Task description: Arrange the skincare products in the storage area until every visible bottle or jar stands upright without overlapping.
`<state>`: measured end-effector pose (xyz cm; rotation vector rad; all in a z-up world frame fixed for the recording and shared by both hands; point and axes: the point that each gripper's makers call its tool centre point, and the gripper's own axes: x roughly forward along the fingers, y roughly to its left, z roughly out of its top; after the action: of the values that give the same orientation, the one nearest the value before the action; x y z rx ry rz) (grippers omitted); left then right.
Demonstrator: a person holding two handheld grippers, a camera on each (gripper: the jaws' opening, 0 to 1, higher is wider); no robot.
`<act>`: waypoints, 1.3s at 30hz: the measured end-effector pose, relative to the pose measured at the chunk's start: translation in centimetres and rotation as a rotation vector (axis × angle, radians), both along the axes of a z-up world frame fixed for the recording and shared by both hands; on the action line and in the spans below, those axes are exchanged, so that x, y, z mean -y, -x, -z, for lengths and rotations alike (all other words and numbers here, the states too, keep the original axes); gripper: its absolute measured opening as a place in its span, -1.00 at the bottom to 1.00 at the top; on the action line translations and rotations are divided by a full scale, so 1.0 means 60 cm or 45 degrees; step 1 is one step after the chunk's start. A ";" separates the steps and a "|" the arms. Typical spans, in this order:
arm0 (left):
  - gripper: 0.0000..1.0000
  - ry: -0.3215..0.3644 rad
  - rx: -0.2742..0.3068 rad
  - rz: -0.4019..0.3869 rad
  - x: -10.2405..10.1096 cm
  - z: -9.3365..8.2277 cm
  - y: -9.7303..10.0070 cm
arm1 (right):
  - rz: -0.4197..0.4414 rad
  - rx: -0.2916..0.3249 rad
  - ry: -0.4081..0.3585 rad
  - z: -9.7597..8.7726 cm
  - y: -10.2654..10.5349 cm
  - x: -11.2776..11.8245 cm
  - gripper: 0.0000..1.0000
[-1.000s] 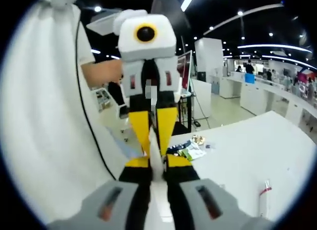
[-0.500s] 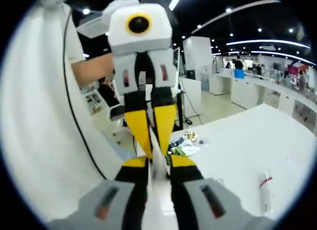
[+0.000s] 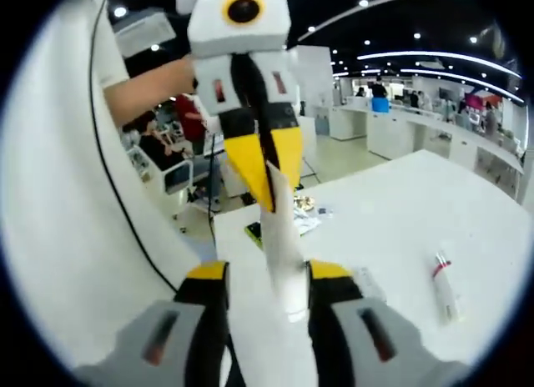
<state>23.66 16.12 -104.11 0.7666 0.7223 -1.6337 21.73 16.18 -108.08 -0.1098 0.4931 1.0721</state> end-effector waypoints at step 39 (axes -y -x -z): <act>-1.00 -0.187 0.163 -0.065 0.065 -0.012 -0.260 | 0.454 -0.052 -0.133 -0.027 -0.030 0.179 -0.08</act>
<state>39.26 12.19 -103.42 0.9418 0.7694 -1.4833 23.51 5.43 -106.44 0.0903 0.4719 0.7498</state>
